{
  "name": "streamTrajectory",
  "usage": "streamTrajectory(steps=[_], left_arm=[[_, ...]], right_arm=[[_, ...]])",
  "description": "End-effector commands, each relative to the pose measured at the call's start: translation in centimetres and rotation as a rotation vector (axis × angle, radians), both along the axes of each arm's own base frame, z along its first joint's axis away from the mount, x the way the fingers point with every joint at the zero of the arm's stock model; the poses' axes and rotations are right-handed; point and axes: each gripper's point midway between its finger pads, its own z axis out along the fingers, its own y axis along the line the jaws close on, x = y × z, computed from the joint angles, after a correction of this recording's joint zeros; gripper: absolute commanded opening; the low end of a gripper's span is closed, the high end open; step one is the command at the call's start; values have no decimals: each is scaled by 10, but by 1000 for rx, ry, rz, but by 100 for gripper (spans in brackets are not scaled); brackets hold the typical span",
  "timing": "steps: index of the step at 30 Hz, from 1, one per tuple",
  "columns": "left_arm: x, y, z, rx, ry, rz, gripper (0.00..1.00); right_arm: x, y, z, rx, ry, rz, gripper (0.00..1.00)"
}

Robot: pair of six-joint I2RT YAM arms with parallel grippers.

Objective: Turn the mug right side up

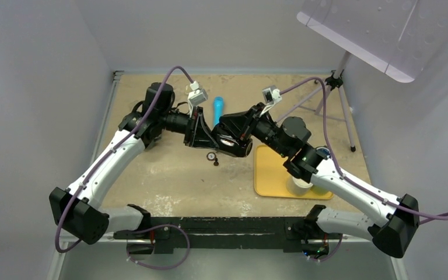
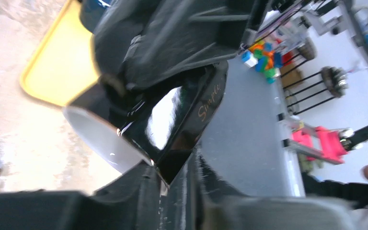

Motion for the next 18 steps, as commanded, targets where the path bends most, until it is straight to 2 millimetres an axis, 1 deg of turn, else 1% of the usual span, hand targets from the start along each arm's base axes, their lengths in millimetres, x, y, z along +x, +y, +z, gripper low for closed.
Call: streamTrajectory(steps=[1,2,3,4,7,8,9,11,13,15,17,18], left_arm=[[-9,-14,14,-60,14,-84,1],[-8,-12,13,-47,6,-74,0],[-6,-9,8,-10,-7,-53,0],[3,-4,0,56,-52,0,0],[29,21,-26,296,-201,116,0],[38,34,-34,384,-252,146,0],[46,46,-44,465,-302,173,0],[62,72,-65,623,-392,218,0],[74,98,-87,777,-452,244,0],[84,120,-109,920,-483,249,0],[92,134,-130,1029,-479,224,0],[96,138,-139,1066,-470,211,0]], right_arm=[[-7,-7,67,173,-134,-7,0],[-4,-8,66,161,-125,-21,0],[-3,-7,62,130,-109,-26,0],[0,-8,58,100,-93,-38,2],[12,-18,33,-49,-27,-119,77],[17,-25,22,-98,9,-165,91],[21,-34,5,-166,56,-214,93],[31,-60,-16,-252,128,-348,94],[39,-93,-36,-327,213,-512,94],[43,-126,-56,-388,302,-648,94],[44,-149,-73,-441,372,-729,93],[44,-159,-83,-468,408,-756,93]])
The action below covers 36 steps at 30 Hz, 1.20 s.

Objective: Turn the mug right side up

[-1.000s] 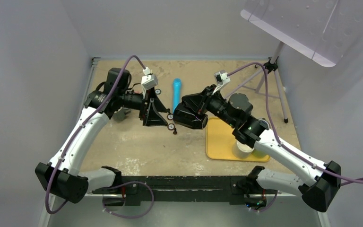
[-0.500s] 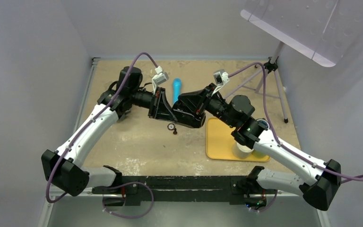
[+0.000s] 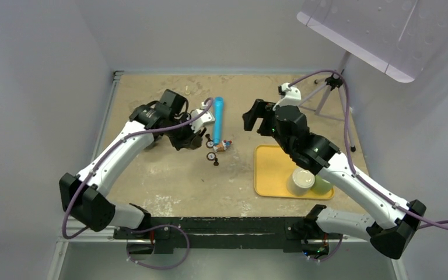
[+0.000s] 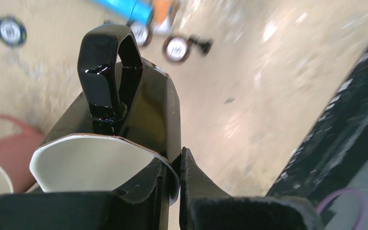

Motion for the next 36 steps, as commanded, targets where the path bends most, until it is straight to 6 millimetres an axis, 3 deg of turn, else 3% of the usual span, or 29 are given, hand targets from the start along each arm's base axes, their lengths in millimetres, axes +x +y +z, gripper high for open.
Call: streamTrajectory(steps=[1,8,15,17,22,25,30,36], left_arm=[[37,48,-36,323,-88,-7,0],[84,64,-75,422,-88,70,0],[92,76,-103,448,15,77,1],[91,78,-106,447,30,77,14],[82,69,-85,352,18,64,51],[77,64,-61,302,-14,57,63],[57,54,-27,203,-43,31,70],[40,55,-18,172,-67,7,70]], right_arm=[[2,-82,-47,-169,195,-313,93],[1,-136,-92,-225,337,-464,92],[-6,-197,-135,-280,484,-620,90],[-8,-214,-143,-279,501,-673,90],[-14,-262,-152,-258,515,-840,90],[-12,-285,-155,-232,512,-895,90],[-8,-314,-181,-141,565,-964,89],[6,-303,-218,-122,676,-856,84]])
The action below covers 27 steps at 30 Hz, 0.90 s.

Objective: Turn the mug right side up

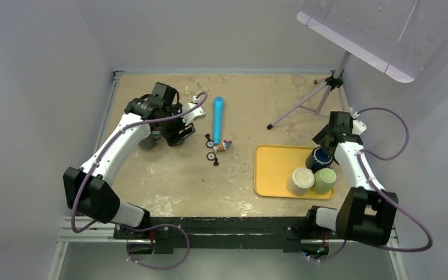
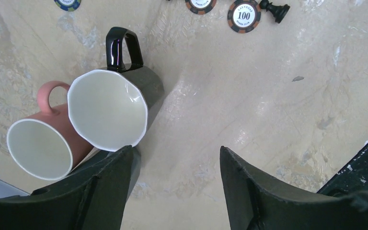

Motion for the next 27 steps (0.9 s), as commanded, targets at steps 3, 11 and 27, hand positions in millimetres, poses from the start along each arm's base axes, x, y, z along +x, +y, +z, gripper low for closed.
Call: streamTrajectory(steps=[3,11,27], left_arm=[[-12,0,12,-32,-34,-41,70],[-9,-5,17,-58,-46,-38,70],[-7,-4,12,-49,-46,-40,70]], right_arm=[[35,40,-12,133,-70,241,78],[43,129,-10,204,-30,578,75],[81,151,10,31,156,671,92]])
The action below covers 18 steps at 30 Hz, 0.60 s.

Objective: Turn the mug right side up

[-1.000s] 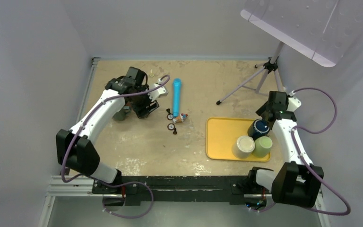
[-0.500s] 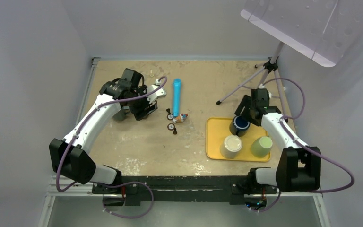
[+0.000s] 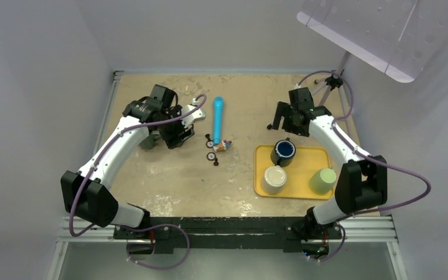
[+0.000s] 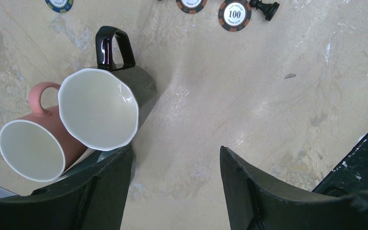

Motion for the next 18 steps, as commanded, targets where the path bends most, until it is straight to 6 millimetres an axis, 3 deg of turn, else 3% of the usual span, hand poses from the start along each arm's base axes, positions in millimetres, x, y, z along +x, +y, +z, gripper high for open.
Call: streamTrajectory(steps=[1,4,10,12,16,17,18], left_arm=[[5,-3,5,-18,-33,-16,70],[4,-3,5,-23,-37,-19,70],[3,-4,8,-35,-42,-19,70],[3,-4,8,-35,-44,-18,70],[1,-4,10,-37,-44,-19,70],[1,-4,10,-38,-43,-18,70],[0,-4,11,-37,-46,-19,70]], right_arm=[[10,-15,-11,-119,99,-52,92],[13,-14,-31,-128,147,-59,87],[0,-17,-69,-152,249,-60,66],[-4,-15,-77,-144,271,-45,52],[-7,-7,-75,-108,265,-2,7],[-8,-6,-71,-101,254,4,0],[-8,-5,-67,-97,241,12,0]])
